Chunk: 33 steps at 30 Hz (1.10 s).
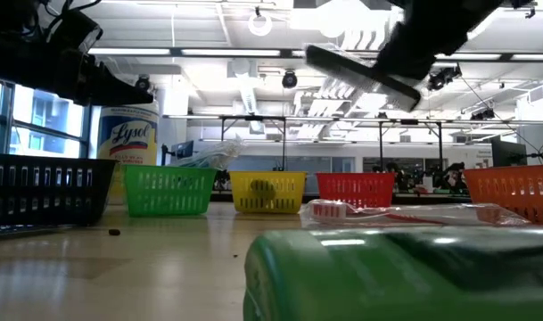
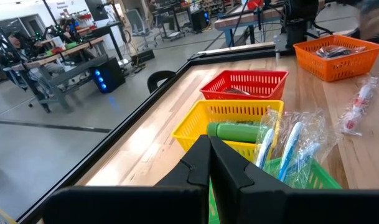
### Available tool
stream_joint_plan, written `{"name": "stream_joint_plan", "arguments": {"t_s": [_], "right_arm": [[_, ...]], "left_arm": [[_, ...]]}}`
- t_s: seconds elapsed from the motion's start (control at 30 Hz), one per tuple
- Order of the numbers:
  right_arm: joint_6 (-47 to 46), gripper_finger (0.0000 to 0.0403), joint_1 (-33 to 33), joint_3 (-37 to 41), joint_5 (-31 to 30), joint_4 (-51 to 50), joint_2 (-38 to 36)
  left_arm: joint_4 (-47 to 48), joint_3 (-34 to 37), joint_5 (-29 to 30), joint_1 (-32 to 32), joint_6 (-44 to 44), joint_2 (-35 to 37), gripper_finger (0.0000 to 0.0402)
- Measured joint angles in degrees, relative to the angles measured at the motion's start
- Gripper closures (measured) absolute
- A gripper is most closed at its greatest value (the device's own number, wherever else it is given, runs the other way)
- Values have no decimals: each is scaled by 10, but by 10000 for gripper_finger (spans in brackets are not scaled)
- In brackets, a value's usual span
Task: Pick & Place Travel size toiletries
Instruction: Put the black comb into the red bin
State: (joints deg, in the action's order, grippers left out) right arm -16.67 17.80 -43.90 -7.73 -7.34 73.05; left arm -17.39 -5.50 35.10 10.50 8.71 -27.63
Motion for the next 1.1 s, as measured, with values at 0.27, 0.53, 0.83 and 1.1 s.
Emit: {"name": "stream_joint_plan", "arguments": {"t_s": [0.27, 0.53, 0.83, 1.1], "right_arm": [[-44, 401, 0, 85, -27, 23, -103], [-77, 401, 0, 208, -53, 121, -180], [-112, 401, -7, 295, -73, 187, -230], [-118, 401, -7, 328, -73, 220, -230]], "left_arm": [[0, 0, 0, 0, 0, 0, 402], [0, 0, 0, 0, 0, 0, 401], [0, 0, 0, 0, 0, 0, 402], [0, 0, 0, 0, 0, 0, 402]]}}
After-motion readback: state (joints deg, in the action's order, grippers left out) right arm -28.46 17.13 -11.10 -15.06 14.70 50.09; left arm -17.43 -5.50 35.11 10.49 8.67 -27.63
